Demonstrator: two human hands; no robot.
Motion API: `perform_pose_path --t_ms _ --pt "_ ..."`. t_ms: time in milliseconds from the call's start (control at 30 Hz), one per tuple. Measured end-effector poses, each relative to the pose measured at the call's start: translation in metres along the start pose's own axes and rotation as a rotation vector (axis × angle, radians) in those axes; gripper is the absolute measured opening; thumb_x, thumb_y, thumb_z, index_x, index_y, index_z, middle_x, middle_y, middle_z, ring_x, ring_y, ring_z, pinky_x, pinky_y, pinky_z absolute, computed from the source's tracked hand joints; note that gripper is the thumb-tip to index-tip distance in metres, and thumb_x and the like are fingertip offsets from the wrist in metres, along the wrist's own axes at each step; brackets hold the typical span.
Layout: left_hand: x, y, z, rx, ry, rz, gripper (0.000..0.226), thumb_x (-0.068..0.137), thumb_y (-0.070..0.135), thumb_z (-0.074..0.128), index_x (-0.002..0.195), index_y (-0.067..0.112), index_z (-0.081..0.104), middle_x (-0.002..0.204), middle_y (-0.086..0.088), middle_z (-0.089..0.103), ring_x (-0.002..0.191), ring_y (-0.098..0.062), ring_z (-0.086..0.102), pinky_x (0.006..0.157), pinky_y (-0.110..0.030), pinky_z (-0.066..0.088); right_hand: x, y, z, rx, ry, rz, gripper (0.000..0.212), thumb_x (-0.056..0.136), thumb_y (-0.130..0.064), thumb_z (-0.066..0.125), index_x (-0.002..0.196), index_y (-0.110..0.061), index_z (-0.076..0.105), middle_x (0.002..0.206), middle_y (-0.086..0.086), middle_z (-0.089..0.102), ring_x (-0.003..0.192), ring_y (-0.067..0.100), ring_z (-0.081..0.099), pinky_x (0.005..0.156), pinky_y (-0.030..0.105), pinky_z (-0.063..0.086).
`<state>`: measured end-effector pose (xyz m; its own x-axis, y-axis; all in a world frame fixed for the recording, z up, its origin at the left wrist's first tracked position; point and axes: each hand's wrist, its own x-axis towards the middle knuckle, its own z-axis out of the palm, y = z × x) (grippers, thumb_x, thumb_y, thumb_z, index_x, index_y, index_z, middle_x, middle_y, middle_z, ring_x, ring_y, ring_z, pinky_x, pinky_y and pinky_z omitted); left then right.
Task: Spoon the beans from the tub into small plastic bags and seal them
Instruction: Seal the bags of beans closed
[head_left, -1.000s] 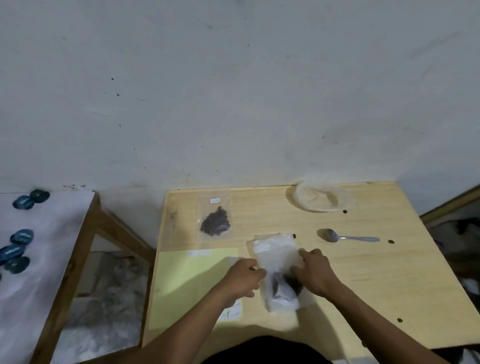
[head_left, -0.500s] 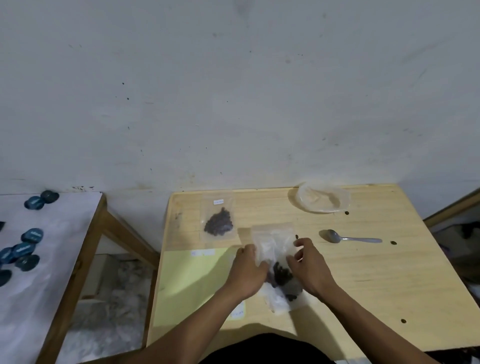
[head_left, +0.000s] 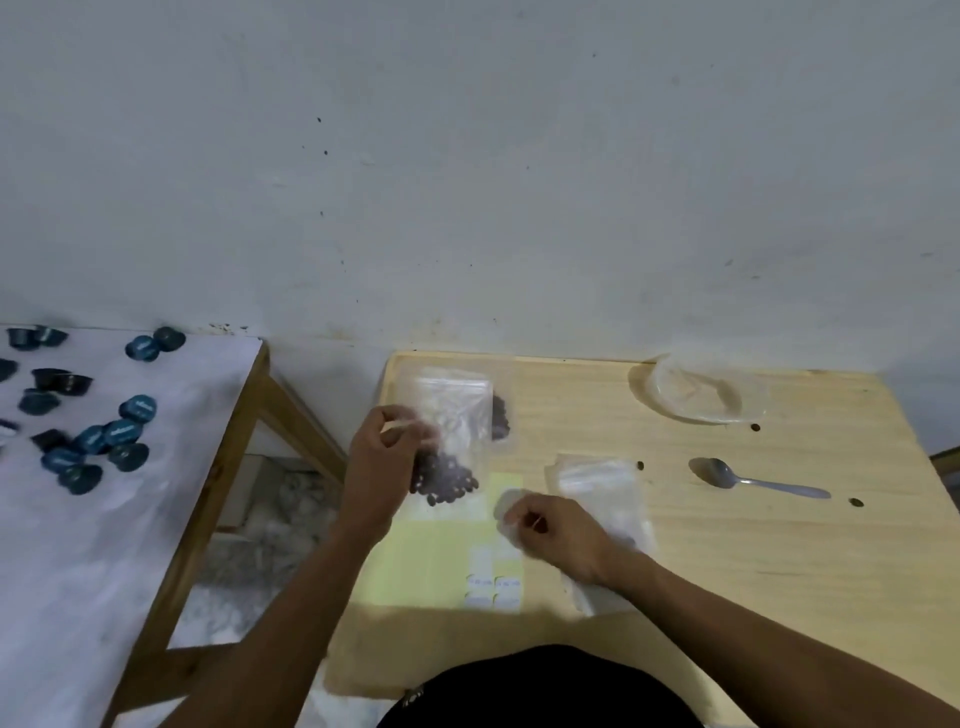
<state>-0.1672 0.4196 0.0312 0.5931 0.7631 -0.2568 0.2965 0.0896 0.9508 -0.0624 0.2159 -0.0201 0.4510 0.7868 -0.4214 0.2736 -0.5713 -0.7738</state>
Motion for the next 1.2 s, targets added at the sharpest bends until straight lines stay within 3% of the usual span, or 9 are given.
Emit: perform_pose_path --t_ms 33,133,400,533,667,733,933,1067,1200 --pt "0.0 -0.001 -0.007 -0.02 0.02 -0.019 0.005 0.094 0.012 0.06 0.098 0.013 0.059 0.079 -0.008 0.074 0.064 -0.022 0.066 0.053 -0.029 0.047 0.001 0.003 0.005 -0.12 -0.071 -0.068 0.013 0.092 -0.013 0.058 0.092 -0.006 0.069 0.092 0.002 0.068 0.08 0.009 0.058 0.076 0.016 0.046" --pt "-0.002 -0.006 -0.018 -0.076 0.037 -0.059 0.006 0.096 0.01 0.058 0.101 0.013 0.058 0.085 -0.003 0.076 0.076 -0.016 0.073 0.062 -0.025 0.053 0.005 0.002 0.018 -0.383 -0.211 -0.177 0.014 0.082 -0.011 0.055 0.072 -0.001 0.057 0.08 0.015 0.06 0.076 0.025 0.052 0.069 0.034 0.045" --pt "-0.007 -0.008 -0.007 -0.065 0.012 -0.079 0.005 0.097 0.012 0.055 0.098 0.014 0.059 0.079 -0.006 0.074 0.064 -0.023 0.059 0.053 -0.028 0.043 0.017 0.003 0.026 -0.554 -0.302 -0.257 0.011 0.087 -0.02 0.056 0.091 -0.017 0.065 0.098 0.004 0.058 0.089 0.023 0.058 0.074 0.031 0.045" --pt "-0.002 -0.006 -0.001 -0.013 -0.017 -0.031 0.003 0.097 0.014 0.056 0.097 0.014 0.059 0.067 -0.019 0.06 0.054 -0.022 0.044 0.046 -0.028 0.035 0.013 -0.001 0.006 -0.204 -0.171 -0.073 0.003 0.09 -0.017 0.058 0.088 -0.018 0.057 0.078 -0.014 0.056 0.068 -0.001 0.052 0.066 0.017 0.042" --pt "0.001 0.002 0.01 0.049 -0.043 0.039 0.005 0.098 0.015 0.056 0.094 0.012 0.057 0.052 0.006 0.053 0.045 -0.013 0.039 0.042 -0.025 0.034 0.016 -0.02 -0.043 0.222 0.144 -0.019 0.007 0.091 -0.009 0.063 0.085 -0.007 0.061 0.075 0.003 0.063 0.067 0.012 0.058 0.061 0.021 0.046" --pt "0.002 0.007 0.019 0.091 -0.057 0.074 0.007 0.097 0.013 0.056 0.091 0.017 0.058 0.052 0.004 0.049 0.047 -0.013 0.038 0.044 -0.024 0.033 0.018 -0.04 -0.066 0.359 0.258 -0.006 0.006 0.092 -0.008 0.063 0.087 -0.01 0.065 0.076 0.005 0.064 0.068 0.013 0.06 0.058 0.019 0.046" --pt "-0.003 0.036 0.05 0.096 -0.111 0.194 0.008 0.096 0.01 0.058 0.1 0.016 0.061 0.078 0.003 0.069 0.052 0.001 0.057 0.048 -0.008 0.037 0.022 -0.083 -0.092 0.331 0.407 -0.155 0.009 0.092 -0.014 0.063 0.094 -0.022 0.066 0.073 -0.001 0.055 0.066 0.011 0.048 0.065 0.02 0.041" --pt "-0.005 0.04 0.06 0.053 -0.161 0.209 0.009 0.097 0.015 0.059 0.102 0.021 0.062 0.098 0.008 0.074 0.092 -0.003 0.07 0.075 -0.017 0.053 0.02 -0.095 -0.092 0.291 0.506 -0.161 0.02 0.089 -0.017 0.066 0.101 -0.024 0.053 0.071 -0.005 0.058 0.06 0.006 0.049 0.061 0.018 0.042" --pt "-0.008 0.043 0.062 0.058 -0.15 0.229 0.01 0.096 0.017 0.06 0.1 0.025 0.063 0.1 0.011 0.073 0.1 -0.001 0.067 0.078 -0.012 0.051 0.019 -0.1 -0.09 0.245 0.549 -0.168 0.021 0.088 -0.015 0.065 0.101 -0.022 0.05 0.072 -0.003 0.061 0.057 0.002 0.049 0.057 0.012 0.04"
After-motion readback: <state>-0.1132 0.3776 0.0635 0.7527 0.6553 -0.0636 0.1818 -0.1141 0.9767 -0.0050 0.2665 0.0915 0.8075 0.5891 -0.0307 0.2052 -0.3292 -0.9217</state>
